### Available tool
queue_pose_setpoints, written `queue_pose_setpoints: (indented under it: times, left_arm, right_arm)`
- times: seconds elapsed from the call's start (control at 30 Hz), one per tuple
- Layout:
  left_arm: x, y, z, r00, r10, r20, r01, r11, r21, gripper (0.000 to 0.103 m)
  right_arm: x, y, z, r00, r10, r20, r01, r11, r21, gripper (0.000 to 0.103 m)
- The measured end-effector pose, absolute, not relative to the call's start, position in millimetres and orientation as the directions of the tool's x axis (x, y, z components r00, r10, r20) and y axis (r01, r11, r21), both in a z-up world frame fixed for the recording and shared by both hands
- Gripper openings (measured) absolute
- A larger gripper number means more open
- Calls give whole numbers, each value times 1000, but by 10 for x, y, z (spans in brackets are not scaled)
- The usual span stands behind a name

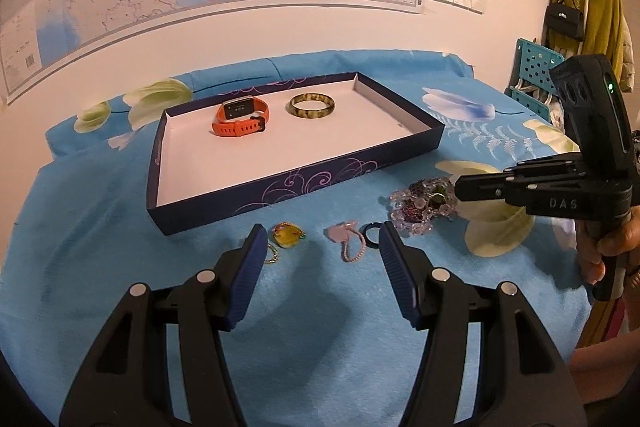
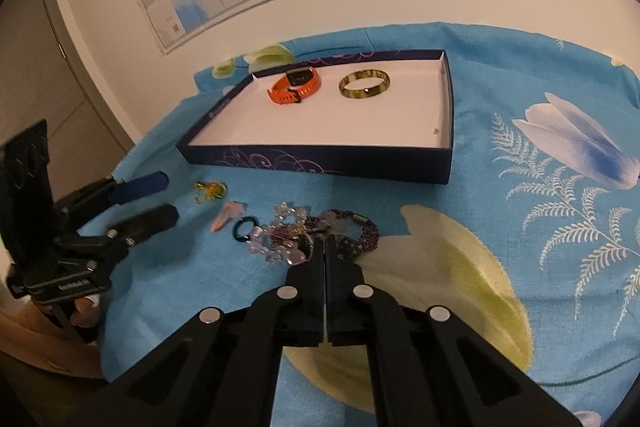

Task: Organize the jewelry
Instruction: 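Withdraw both tools and move the right tool toward the crystal bracelet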

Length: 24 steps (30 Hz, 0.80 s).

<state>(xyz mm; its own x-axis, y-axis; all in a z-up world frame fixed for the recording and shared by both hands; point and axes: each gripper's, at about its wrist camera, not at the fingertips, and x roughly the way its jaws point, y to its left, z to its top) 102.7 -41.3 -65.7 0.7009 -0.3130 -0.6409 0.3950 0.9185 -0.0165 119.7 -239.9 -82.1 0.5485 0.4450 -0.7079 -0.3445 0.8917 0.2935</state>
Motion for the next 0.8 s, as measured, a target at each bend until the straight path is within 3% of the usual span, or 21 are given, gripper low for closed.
queue_pose_setpoints:
  times: [0.2, 0.27, 0.33, 0.4, 0.57, 0.6, 0.67, 0.8]
  left_arm:
    - [1021, -422, -673, 692, -323, -645, 405, 914, -23, 57]
    - [1025, -435, -682, 687, -326, -650, 409, 912, -25, 57]
    - [1020, -445, -686, 685, -330, -650, 414, 910, -27, 57]
    - [1016, -453, -688, 685, -329, -650, 413, 910, -26, 57]
    - [1021, -454, -688, 683, -328, -653, 411, 911, -28, 57]
    - [1019, -451, -690, 683, -327, -653, 411, 911, -27, 57]
    - [1017, -455, -695, 680, -328, -655, 413, 910, -27, 57]
    - [1032, -451, -701, 674, -332, -660, 413, 910, -36, 57]
  right_arm:
    - [1117, -2391, -616, 580, 471, -665, -376, 879, 294, 0]
    - [1114, -2350, -604, 582, 449, -678, -377, 888, 265, 4]
    - [1112, -2254, -638, 568, 444, -693, -400, 885, 239, 22]
    - [1116, -2141, -685, 563, 425, -709, -412, 888, 205, 30]
    - [1157, -1915, -871, 556, 325, -765, -421, 904, 77, 30]
    - [1153, -1903, -890, 553, 320, -769, -424, 903, 70, 27]
    - [1138, -1897, -881, 560, 314, -767, -431, 901, 54, 7]
    - [1116, -1951, -871, 550, 334, -766, -432, 898, 81, 7]
